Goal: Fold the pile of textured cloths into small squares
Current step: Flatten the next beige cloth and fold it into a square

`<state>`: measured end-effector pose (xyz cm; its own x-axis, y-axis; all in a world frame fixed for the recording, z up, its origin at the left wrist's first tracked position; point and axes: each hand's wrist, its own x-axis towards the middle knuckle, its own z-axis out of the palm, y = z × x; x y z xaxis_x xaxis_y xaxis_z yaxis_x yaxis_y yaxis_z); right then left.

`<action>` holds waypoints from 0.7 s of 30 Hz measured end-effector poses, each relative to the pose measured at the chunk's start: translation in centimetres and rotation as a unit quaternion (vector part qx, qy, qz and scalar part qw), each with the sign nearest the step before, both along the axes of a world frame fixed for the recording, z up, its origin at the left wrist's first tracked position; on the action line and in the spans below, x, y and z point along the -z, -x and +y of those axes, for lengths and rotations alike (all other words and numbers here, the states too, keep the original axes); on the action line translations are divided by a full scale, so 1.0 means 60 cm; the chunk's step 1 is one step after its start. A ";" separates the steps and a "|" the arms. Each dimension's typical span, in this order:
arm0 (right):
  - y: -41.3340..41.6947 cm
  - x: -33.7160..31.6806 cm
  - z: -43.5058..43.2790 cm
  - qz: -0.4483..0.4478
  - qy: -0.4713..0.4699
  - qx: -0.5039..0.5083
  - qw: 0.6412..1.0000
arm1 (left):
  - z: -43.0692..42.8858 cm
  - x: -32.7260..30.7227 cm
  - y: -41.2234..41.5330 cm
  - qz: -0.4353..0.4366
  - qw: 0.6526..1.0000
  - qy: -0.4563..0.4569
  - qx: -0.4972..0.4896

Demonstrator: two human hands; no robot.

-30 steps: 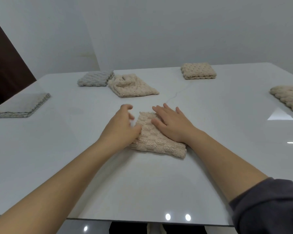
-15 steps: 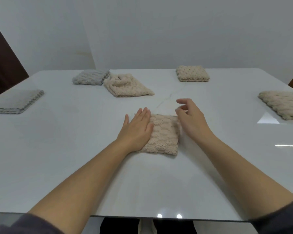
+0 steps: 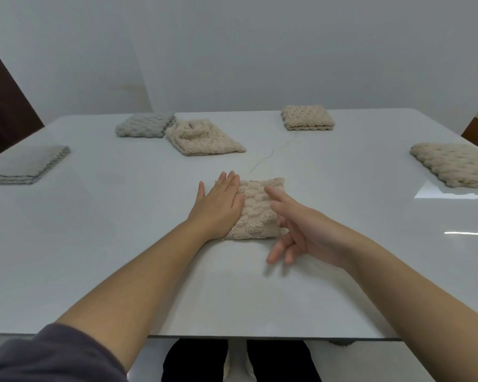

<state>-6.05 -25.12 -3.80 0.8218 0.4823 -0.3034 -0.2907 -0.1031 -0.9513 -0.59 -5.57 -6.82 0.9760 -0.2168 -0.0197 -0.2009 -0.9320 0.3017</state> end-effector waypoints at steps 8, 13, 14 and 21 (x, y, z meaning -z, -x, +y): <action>0.000 0.001 0.014 -0.036 0.041 0.003 0.998 | 0.001 0.000 -0.007 0.020 1.000 -0.020 0.005; -0.001 -0.001 0.020 -0.043 0.062 -0.009 0.997 | 0.000 -0.001 -0.007 0.026 0.999 -0.024 0.008; -0.002 -0.002 0.018 -0.054 0.078 0.002 0.995 | 0.000 -0.001 -0.007 0.025 0.999 -0.024 0.007; 0.003 -0.001 0.006 -0.119 0.152 0.004 0.981 | -0.002 -0.002 -0.007 0.024 0.999 -0.031 0.002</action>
